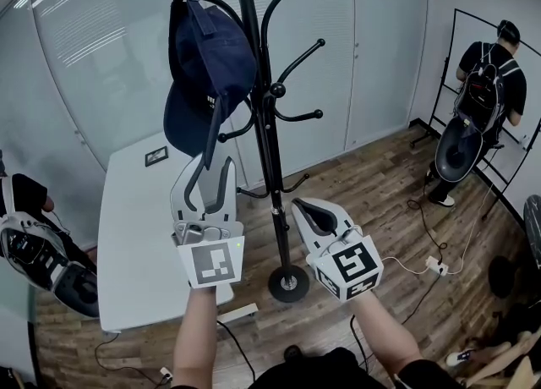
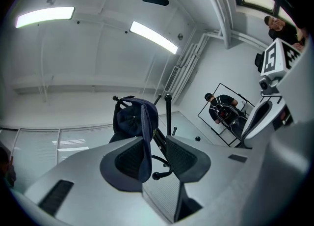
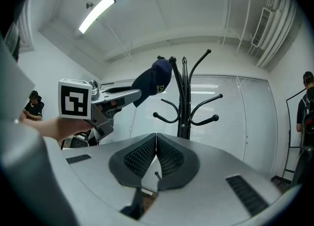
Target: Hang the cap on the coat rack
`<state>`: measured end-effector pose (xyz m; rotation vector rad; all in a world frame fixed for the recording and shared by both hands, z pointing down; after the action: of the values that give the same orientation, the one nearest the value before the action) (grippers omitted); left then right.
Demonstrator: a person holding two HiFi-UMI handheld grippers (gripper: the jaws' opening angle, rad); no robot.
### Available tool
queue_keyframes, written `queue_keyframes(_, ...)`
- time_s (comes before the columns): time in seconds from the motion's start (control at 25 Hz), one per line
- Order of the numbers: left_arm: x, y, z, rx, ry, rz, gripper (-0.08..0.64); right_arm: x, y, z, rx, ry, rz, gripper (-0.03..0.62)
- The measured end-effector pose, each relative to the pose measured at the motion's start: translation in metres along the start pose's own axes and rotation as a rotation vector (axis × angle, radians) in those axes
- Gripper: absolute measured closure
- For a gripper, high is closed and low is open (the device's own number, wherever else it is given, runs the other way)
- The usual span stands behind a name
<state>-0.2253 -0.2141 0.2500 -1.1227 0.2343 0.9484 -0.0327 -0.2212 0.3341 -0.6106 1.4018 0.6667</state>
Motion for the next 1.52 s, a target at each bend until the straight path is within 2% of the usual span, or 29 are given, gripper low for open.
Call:
queue_keyframes(0.36,0.004,-0.013,0.018,-0.001,0.065,-0.007,0.414,-0.005,0.002,0.005,0.058,0.009,-0.021,0.561)
queue_keyframes(0.84,0.041,-0.06,0.034,0.038,0.15,0.005,0.433,-0.002,-0.023,0.035,0.173,0.028,-0.033,0.561)
queue_keyframes(1.12,0.07,-0.089,0.048,0.101,0.191,0.156,0.459,0.002,-0.042,0.062,0.212,0.02,-0.044,0.561)
queue_keyframes(1.32,0.09,-0.107,0.059,0.133,0.227,0.188,0.497,0.003,-0.052,0.076,0.249,0.011,-0.058,0.561)
queue_keyframes(1.52,0.104,-0.133,0.072,0.133,0.271,0.198,0.522,0.001,-0.059,0.094,0.278,0.004,-0.064,0.561)
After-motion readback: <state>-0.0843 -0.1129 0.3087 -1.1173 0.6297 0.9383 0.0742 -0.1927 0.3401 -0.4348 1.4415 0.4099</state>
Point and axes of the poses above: the fingertips, and each gripper's own axes: z backward along the fingers, y to its left, x out of its top, the point moved 9 cm from there along z, backward along the fingers, and after that the axes turned 8 degrees about -z, right-handed, at the moved point
